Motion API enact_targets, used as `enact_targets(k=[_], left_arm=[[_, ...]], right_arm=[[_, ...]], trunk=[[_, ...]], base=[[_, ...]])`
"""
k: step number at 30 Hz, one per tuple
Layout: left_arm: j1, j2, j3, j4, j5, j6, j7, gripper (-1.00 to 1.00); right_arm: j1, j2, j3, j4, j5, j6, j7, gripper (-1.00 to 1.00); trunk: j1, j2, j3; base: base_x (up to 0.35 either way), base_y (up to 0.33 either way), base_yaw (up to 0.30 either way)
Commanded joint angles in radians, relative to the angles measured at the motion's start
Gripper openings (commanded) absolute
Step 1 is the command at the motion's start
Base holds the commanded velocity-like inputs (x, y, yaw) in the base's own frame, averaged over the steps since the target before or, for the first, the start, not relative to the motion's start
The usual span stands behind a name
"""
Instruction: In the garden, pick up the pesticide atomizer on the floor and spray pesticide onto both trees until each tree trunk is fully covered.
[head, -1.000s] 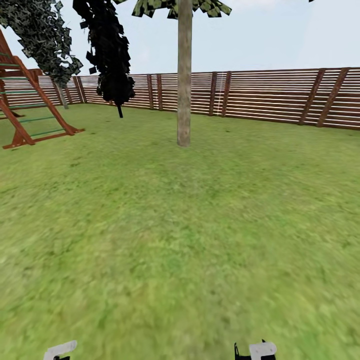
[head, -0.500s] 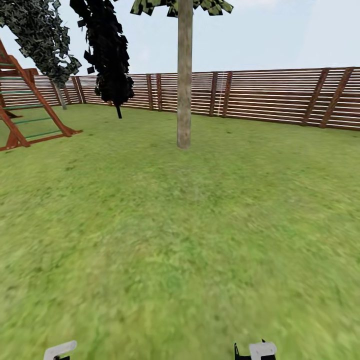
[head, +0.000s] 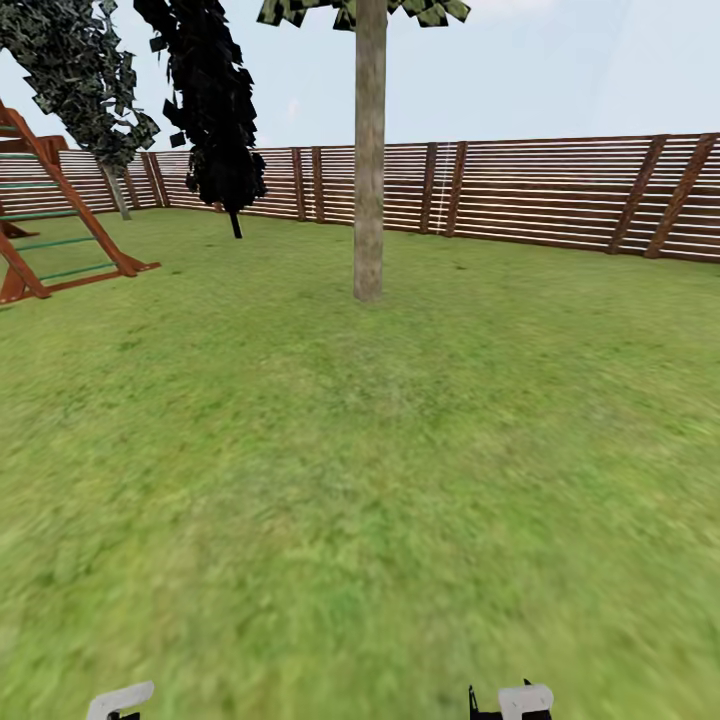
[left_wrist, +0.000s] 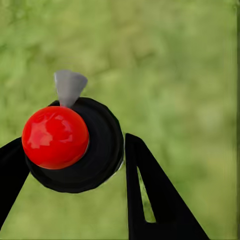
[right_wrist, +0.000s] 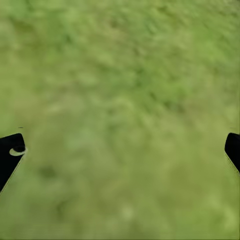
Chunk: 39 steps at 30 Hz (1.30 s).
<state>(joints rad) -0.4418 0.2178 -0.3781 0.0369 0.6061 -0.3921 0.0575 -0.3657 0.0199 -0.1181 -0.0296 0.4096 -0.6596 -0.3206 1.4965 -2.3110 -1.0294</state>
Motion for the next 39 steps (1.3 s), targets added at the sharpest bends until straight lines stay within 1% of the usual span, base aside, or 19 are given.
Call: enact_targets(k=[1,39], left_arm=[[0.0,0.0,0.0,0.0,0.0,0.0,0.001,-1.0],[0.0,0.0,0.0,0.0,0.0,0.001,0.001,-1.0]], right_arm=[[0.0,0.0,0.0,0.0,0.0,0.0,0.0,1.0],[-0.001,0.0,0.0,-0.001,0.0,0.0,0.0,1.0]], trunk=[[0.0,0.0,0.0],[0.0,0.0,0.0]], base=[[0.34,0.0,0.0],[0.34,0.0,0.0]])
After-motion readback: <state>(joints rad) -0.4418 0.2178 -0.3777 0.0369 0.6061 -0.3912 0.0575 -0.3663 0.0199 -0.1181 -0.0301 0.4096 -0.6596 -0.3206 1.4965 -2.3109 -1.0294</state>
